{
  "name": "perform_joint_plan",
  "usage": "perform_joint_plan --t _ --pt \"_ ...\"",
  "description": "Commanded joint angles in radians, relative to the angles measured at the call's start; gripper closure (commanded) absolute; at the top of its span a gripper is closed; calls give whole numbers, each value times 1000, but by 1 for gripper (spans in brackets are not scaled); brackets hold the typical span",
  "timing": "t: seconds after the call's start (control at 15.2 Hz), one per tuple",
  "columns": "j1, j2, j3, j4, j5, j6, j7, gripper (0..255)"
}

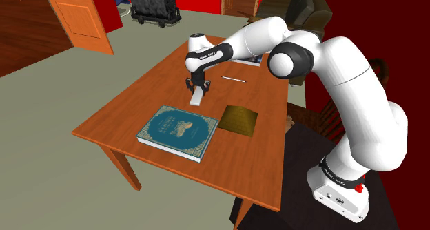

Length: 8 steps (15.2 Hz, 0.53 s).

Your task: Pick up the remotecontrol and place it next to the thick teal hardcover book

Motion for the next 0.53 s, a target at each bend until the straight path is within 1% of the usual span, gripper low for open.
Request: perform_joint_plan --t 0.0,0.33,0.46 --pt "0 0 0 0 0 0 0 0" --pt "0 0 0 0 0 0 0 0" --pt "0 -39 -1 3 -1 -41 1 0"
